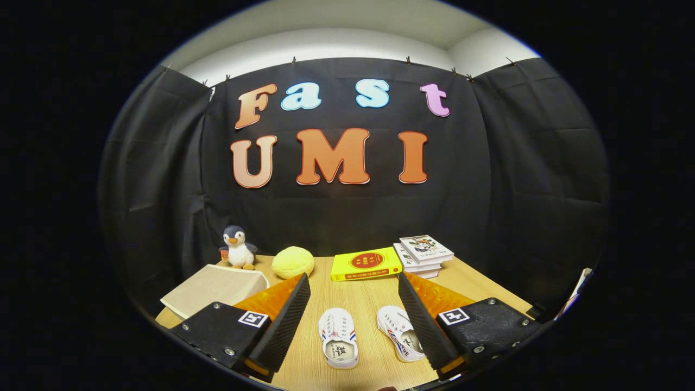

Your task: Open the storage box then place both shoes into the box .Put the left shoe in first, then the right shoe, with the right side of both shoes facing outward in a uniform manner.

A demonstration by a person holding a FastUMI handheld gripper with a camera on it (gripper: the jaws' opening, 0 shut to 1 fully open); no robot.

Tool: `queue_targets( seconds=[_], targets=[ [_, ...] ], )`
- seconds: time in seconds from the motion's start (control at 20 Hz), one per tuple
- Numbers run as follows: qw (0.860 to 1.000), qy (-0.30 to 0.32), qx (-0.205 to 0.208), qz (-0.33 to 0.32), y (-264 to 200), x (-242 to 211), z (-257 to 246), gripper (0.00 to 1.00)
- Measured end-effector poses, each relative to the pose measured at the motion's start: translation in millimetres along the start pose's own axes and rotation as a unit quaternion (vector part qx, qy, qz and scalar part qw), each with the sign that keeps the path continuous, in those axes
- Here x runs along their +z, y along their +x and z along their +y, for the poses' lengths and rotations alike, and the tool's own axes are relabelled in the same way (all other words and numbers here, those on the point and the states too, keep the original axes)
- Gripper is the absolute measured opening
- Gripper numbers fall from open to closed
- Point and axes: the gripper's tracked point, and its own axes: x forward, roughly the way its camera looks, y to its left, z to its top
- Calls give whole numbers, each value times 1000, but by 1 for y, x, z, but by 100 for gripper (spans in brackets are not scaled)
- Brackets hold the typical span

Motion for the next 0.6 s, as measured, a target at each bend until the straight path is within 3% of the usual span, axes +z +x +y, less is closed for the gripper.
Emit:
queue_targets(
  seconds=[0.35, 0.6],
  targets=[
    [998, -14, 55, 21, 20, -16, 17, 98],
    [985, 36, 156, 70, 37, -44, 53, 98]
  ],
)
